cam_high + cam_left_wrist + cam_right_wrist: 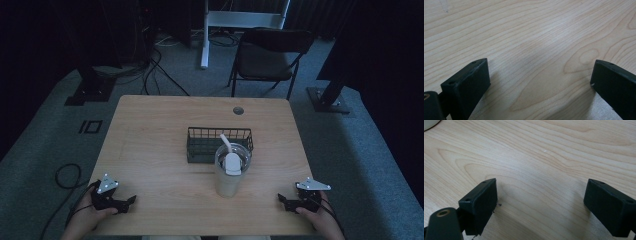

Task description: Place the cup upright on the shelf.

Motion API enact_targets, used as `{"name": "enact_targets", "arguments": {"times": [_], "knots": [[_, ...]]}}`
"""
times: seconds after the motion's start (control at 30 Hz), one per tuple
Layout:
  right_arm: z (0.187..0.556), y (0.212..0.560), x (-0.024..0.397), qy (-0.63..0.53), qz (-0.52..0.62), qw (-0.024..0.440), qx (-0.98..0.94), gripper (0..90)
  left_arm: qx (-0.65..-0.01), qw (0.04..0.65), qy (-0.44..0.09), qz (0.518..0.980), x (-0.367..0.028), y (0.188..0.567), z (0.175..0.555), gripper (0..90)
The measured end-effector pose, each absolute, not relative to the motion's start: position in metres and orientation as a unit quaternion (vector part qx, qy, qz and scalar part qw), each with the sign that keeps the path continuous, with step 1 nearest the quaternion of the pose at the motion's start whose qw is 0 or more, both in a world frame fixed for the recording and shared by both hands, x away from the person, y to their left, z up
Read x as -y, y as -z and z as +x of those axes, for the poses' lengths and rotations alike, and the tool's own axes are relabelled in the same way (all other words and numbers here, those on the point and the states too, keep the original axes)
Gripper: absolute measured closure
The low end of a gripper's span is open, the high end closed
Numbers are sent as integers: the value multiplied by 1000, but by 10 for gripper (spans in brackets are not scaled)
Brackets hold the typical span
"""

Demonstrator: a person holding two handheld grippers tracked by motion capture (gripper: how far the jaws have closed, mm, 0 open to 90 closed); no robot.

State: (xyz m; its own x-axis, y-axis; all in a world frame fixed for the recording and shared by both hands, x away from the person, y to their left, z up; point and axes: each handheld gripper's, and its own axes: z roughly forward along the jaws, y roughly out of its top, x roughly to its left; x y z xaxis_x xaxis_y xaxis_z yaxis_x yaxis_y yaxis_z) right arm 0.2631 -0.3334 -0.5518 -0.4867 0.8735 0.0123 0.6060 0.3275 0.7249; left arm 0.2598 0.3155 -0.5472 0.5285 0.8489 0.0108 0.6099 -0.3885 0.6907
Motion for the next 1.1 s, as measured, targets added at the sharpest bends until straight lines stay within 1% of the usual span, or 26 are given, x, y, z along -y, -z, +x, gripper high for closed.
{"name": "enact_targets", "arguments": {"times": [0.47, 0.83, 1.1], "knots": [[266, 552, 331, -331, 513, 215, -762, 113, -448, 323, -184, 813, -315, 547, 260, 21], [267, 552, 332, -333, 509, 213, -765, 118, -442, 323, -183, 817, -315, 547, 259, 19], [269, 550, 332, -349, 504, 207, -763, 123, -423, 329, -188, 823, -313, 544, 256, 19]]}}
